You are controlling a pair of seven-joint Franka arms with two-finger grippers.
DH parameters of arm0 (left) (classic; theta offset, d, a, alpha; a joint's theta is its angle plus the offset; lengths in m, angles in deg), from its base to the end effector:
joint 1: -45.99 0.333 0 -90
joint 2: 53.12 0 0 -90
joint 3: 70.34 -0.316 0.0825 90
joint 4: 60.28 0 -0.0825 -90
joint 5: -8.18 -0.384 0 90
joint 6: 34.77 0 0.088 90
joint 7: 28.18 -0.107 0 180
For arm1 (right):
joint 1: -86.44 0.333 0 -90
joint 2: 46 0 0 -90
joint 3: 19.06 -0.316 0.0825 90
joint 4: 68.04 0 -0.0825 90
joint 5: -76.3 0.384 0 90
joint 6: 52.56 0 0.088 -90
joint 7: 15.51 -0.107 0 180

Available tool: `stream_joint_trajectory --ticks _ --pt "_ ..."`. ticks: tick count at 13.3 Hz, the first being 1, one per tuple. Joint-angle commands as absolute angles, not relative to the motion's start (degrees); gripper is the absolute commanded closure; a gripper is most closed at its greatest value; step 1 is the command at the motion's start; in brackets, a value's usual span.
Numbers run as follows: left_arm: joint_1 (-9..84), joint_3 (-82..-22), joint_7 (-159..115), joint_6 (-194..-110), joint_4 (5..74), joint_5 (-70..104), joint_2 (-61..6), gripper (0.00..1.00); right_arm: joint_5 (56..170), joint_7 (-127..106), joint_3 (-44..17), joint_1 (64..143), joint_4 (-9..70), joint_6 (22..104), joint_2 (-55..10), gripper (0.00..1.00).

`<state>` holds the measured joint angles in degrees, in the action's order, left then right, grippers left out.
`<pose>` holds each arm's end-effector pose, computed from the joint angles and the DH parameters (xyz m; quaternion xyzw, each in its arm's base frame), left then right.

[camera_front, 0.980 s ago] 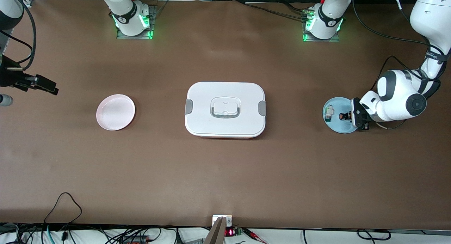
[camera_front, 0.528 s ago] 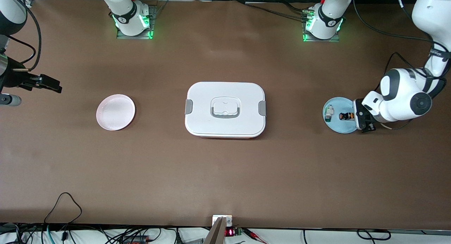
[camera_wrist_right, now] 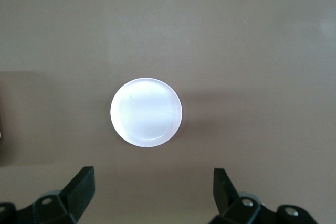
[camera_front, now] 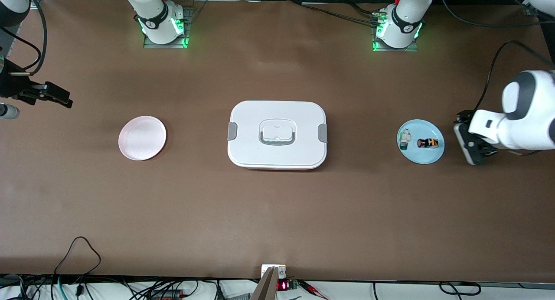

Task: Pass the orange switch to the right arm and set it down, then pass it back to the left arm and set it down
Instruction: 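Raise the left gripper and draw it back from the blue plate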

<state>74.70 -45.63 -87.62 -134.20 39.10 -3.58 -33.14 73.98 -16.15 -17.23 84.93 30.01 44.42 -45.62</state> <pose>0.6020 0.0805 0.3715 0.8587 -0.4878 -0.1450 0.0605 0.5606 -0.0365 0.5646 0.9992 -0.0320 -0.0131 0.0199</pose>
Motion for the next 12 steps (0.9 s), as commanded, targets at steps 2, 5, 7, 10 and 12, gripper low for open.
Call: stream_joint_trajectory --ticks 2,5,7,10,12 --pt "74.6 -43.0 -75.4 -124.5 31.0 -3.9 -34.6 0.00 74.3 -14.8 -17.9 84.5 33.2 46.0 -47.8 0.00" --pt "74.7 -42.7 -66.9 -119.4 24.7 0.3 -36.5 0.00 74.5 -14.5 -18.0 84.9 31.4 46.0 -47.3 0.00" --pt "75.2 -42.8 -60.0 -118.0 24.6 3.2 -40.0 0.00 74.5 -14.7 -18.0 85.1 31.3 45.9 -47.1 0.00" --pt "75.1 -42.5 -51.2 -115.0 24.4 3.3 -43.4 0.00 74.3 -14.9 -18.0 86.4 31.3 45.9 -47.1 0.00" --pt "75.1 -42.5 -44.6 -114.9 24.4 6.7 -44.2 0.00 74.3 -14.8 -18.0 86.4 31.4 45.9 -47.1 0.00"
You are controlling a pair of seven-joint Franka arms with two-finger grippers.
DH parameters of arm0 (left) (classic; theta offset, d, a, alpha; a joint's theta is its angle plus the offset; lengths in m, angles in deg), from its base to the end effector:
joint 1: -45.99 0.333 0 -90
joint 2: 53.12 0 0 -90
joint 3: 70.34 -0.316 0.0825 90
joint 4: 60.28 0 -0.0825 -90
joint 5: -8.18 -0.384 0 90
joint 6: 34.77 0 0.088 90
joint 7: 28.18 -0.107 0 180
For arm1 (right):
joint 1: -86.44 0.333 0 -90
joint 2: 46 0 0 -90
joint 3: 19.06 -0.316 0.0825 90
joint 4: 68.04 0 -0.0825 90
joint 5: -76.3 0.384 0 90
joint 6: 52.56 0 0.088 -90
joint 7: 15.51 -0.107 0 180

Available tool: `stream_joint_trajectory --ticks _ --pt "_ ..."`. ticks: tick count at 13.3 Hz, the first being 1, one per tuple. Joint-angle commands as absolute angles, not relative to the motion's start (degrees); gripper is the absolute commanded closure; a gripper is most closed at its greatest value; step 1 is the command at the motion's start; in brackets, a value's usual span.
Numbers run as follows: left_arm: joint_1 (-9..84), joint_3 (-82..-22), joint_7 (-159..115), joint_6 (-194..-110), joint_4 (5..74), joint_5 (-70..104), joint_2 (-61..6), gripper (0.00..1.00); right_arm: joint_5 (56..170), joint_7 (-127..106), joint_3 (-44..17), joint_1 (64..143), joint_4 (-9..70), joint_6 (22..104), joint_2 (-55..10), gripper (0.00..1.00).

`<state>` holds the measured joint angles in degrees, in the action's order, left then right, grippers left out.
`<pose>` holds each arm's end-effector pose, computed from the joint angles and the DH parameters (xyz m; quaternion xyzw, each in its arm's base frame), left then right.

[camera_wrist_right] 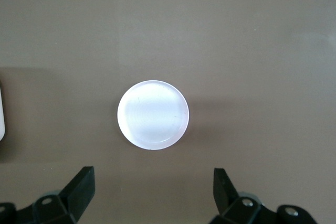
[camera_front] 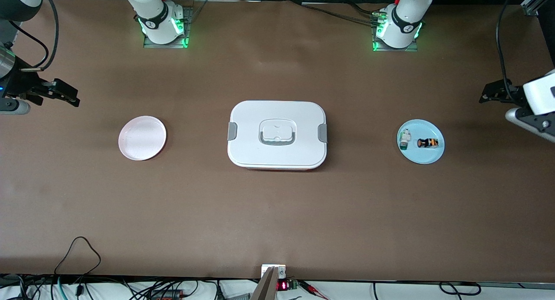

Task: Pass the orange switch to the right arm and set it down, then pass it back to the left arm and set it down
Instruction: 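Raise the left gripper and draw it back from the blue plate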

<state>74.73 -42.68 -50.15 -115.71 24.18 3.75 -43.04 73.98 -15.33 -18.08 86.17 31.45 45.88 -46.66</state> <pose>0.5808 0.0430 0.5672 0.9777 -0.1796 -0.1059 0.0238 0.5580 -0.0160 0.5650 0.9998 -0.0063 -0.0037 0.0199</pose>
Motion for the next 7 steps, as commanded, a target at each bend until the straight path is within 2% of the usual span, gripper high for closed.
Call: stream_joint_trajectory --ticks 1,4,7 --pt "75.1 -42.6 -41.8 -114.8 23.1 8.1 -44.8 0.00 74.3 -14.8 -18.0 86.4 31.4 45.8 -47.1 0.00" --pt "73.2 -42.9 -39.1 -113.1 22.6 8.4 -46.0 0.00 74.3 -14.8 -18.0 86.5 31.3 45.5 -47.1 0.00" --pt "65.3 -47.8 -30.0 -112.4 22.9 7.7 -47.8 0.00 74.3 -14.8 -18.0 86.4 31.2 45.5 -47.1 0.00"
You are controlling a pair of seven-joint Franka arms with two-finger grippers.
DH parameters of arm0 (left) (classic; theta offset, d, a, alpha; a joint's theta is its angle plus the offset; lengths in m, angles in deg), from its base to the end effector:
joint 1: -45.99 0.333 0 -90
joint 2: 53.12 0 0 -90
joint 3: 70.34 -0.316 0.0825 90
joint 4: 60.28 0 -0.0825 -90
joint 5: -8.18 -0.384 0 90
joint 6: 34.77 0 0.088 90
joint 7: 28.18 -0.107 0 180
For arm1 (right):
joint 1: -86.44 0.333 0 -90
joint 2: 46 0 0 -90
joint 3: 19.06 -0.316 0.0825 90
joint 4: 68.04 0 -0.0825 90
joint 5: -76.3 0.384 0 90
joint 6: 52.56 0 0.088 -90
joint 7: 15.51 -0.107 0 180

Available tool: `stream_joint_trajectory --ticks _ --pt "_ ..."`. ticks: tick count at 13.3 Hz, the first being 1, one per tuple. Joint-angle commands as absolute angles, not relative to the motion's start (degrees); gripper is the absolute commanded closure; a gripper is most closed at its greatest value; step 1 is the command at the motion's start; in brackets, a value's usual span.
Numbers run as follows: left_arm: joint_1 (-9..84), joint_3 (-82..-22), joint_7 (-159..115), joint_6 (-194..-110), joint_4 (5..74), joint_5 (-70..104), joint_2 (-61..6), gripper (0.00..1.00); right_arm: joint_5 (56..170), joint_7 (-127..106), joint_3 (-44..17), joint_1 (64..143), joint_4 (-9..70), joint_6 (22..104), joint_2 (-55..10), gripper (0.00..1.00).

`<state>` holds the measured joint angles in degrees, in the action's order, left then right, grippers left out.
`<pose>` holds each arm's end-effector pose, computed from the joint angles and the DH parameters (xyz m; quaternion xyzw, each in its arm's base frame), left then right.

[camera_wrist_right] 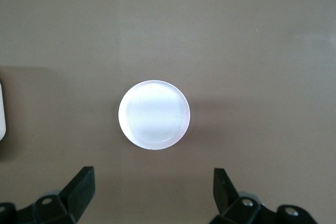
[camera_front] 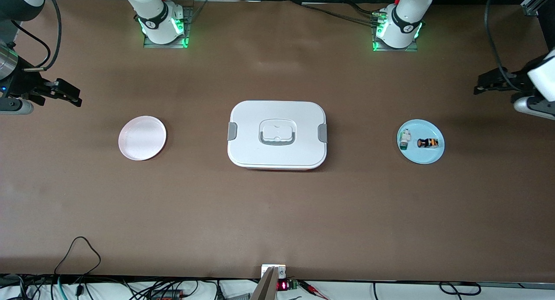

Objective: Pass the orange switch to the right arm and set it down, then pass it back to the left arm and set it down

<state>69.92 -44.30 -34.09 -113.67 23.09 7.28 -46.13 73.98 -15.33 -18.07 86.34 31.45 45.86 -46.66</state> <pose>0.5668 -0.0030 0.6009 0.9930 -0.0699 -0.0930 0.0220 0.5580 -0.0144 0.5650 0.9998 -0.0049 -0.0038 0.0199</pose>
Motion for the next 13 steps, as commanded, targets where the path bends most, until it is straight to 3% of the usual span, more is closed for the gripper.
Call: stream_joint_trajectory --ticks 1,4,13 --pt "63.6 -50.1 -30.2 -112.5 22.9 7.7 -47.8 0.00 74.3 -14.9 -17.9 86.4 31.2 45.6 -47.1 0.00" --pt "55.8 -59.0 -30.6 -112.6 23.0 8.5 -47.9 0.00 74.2 -14.9 -18.0 86.4 31.2 45.5 -47.1 0.00" --pt "49.5 -64.3 -31.0 -115.9 27.7 9.4 -54.4 0.00 74.1 -14.9 -18.0 86.5 31.2 45.6 -47.1 0.00"
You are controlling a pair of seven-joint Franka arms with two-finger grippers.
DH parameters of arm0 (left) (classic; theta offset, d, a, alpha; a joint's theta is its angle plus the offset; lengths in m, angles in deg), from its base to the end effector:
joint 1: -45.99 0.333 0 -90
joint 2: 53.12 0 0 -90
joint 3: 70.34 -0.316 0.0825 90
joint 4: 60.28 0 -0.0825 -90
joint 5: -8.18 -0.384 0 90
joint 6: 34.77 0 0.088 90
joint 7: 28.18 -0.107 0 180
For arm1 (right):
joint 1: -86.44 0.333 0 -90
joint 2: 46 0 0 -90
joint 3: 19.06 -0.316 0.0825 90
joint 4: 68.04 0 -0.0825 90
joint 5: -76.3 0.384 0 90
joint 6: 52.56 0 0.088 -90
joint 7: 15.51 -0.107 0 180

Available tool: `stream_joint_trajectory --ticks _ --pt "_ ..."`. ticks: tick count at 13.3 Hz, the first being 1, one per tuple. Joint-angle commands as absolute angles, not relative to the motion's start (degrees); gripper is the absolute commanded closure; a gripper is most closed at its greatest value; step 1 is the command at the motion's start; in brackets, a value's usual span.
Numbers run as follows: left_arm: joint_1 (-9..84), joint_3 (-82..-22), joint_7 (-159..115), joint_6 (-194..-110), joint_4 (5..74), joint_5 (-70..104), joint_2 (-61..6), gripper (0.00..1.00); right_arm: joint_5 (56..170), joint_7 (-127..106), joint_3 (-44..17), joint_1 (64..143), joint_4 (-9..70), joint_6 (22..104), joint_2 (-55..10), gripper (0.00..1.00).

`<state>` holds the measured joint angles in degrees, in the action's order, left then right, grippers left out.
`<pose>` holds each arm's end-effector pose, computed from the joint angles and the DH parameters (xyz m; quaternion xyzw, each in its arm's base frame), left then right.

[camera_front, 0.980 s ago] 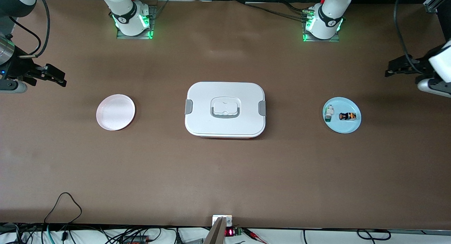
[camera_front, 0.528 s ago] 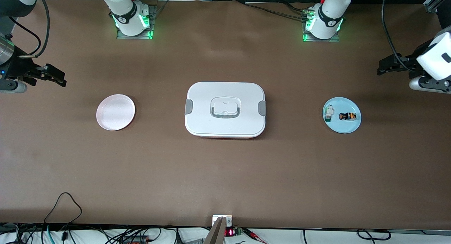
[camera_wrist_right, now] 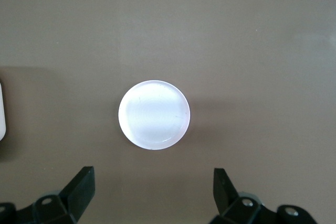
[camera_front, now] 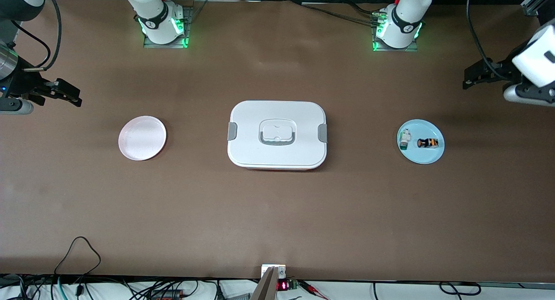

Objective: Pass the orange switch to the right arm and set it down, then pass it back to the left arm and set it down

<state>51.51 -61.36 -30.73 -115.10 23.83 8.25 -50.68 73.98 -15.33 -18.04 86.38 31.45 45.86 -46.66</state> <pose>0.5491 -0.0313 0.6350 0.9972 -0.0525 -0.0540 0.0035 0.5580 -0.0143 0.5650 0.9998 -0.0048 -0.0038 0.0199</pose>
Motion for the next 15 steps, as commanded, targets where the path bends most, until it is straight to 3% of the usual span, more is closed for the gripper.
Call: stream_joint_trajectory --ticks 1,15 --pt "48.5 -66.1 -31.0 -115.9 28.7 9.4 -55.1 0.00 74.1 -14.9 -18.0 86.5 31.2 45.6 -47.1 0.00" --pt "48.5 -66.8 -31.1 -121.6 34.4 9.8 -58.3 0.00 74.2 -14.0 -17.9 86.7 29.4 43.0 -46.6 0.00"
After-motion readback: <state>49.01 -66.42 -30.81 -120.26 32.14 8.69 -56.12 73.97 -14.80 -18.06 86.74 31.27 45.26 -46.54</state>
